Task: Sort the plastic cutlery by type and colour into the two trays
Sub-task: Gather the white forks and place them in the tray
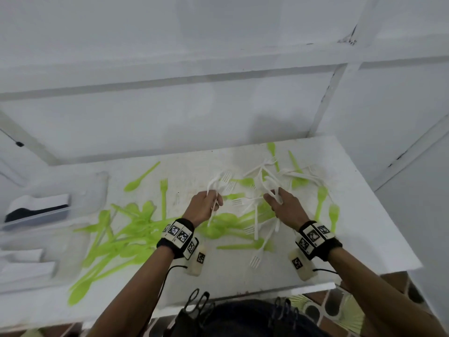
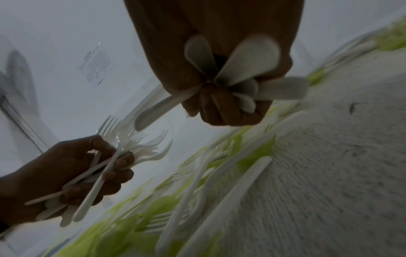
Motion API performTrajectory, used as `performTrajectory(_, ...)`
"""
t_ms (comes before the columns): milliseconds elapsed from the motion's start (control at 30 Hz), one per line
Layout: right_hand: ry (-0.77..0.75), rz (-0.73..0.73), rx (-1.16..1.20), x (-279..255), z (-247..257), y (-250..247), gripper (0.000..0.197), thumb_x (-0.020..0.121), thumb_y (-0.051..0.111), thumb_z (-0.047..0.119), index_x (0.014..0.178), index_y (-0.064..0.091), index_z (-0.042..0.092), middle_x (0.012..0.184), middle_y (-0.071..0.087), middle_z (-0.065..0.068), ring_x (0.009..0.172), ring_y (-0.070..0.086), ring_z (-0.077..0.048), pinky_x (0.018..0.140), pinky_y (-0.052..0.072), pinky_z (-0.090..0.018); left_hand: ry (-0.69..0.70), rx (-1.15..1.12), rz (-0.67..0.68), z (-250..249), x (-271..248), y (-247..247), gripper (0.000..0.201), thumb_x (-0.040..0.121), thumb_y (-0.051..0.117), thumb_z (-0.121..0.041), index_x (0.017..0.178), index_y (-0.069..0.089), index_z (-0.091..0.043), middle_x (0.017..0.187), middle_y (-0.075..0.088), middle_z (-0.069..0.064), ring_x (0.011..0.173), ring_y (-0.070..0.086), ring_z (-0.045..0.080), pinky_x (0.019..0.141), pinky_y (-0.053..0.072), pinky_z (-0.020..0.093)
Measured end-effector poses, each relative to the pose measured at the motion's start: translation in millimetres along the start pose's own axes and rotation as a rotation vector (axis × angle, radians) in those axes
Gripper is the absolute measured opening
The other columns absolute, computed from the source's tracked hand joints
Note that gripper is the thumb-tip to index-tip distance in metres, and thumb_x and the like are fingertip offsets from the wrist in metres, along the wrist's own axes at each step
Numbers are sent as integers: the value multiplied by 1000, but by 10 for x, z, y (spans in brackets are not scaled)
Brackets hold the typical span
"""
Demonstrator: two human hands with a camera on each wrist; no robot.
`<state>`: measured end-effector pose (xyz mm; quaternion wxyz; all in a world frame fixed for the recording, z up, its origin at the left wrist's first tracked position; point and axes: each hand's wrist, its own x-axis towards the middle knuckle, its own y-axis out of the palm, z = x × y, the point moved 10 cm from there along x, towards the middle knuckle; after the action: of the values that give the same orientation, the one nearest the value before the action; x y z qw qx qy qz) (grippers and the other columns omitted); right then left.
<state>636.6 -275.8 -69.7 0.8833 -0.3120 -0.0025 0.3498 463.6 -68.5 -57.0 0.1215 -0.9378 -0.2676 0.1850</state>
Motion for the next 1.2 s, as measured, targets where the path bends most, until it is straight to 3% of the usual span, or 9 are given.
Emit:
performTrajectory(133,-2,74,49,-18,190,180,42,99,56,50,117,55,12,95,66,-3,92,67,-26,63,53,-30,-6,-25,25,12,-43,-49,35,102,52,-36,86,72,-12,67,55,1,44,38,14,48,32,26)
performTrajectory(233,-27,104,89,-51,451,311,41,98,57,53,114,52,15,89,65,0,71,65,-7,45,43,-17,0,-61,48,41,-66,-71,28,103,54,-41,108,76,-25,69,53,2,45,32,17,44,27,23)
performTrajectory(333,-89,96,117,-31,618,423,35,99,59,47,110,54,14,80,62,8,57,60,2,49,41,-15,23,-172,25,46,-106,-118,27,102,57,-41,113,77,-25,70,52,4,44,28,14,43,21,23)
performTrajectory(467,-72,32,298,-8,752,488,38,98,63,44,100,55,7,75,70,-4,54,59,-14,50,44,-23,-2,-159,-22,86,-171,-205,36,106,49,-44,108,77,-22,71,54,4,43,31,13,42,24,22)
performTrajectory(633,-153,14,357,-14,1068,532,31,98,67,34,95,58,4,78,74,-9,49,62,-18,48,48,-22,-23,-177,-10,81,-235,-252,51,110,36,-44,103,73,-10,70,49,2,42,28,13,42,22,21)
performTrajectory(833,-214,-53,360,21,1260,634,21,95,71,31,98,62,13,73,73,-6,66,71,-15,50,56,-31,46,-159,-38,-62,-249,-358,54,109,37,-44,83,69,-10,73,62,4,43,39,17,45,30,24)
performTrajectory(1000,-250,-87,366,9,1396,734,16,91,76,30,98,66,20,76,74,0,72,71,-11,51,57,-31,86,-132,-209,-93,-162,-558,43,107,46,-41,90,81,-22,76,65,-7,64,58,6,64,41,25)
performTrajectory(1100,-273,-126,355,4,1470,772,17,91,75,28,96,67,14,86,74,4,65,70,-17,54,58,-35,57,-233,-237,-100,-112,-592,33,103,54,-39,104,78,-16,77,63,-2,58,52,10,56,40,23)
performTrajectory(1200,-283,-138,318,-8,1508,863,19,94,72,31,94,64,13,86,74,4,54,66,-20,53,54,-27,38,-295,-259,-102,-80,-571,40,102,56,-38,93,73,-3,70,61,5,51,47,15,49,38,24)
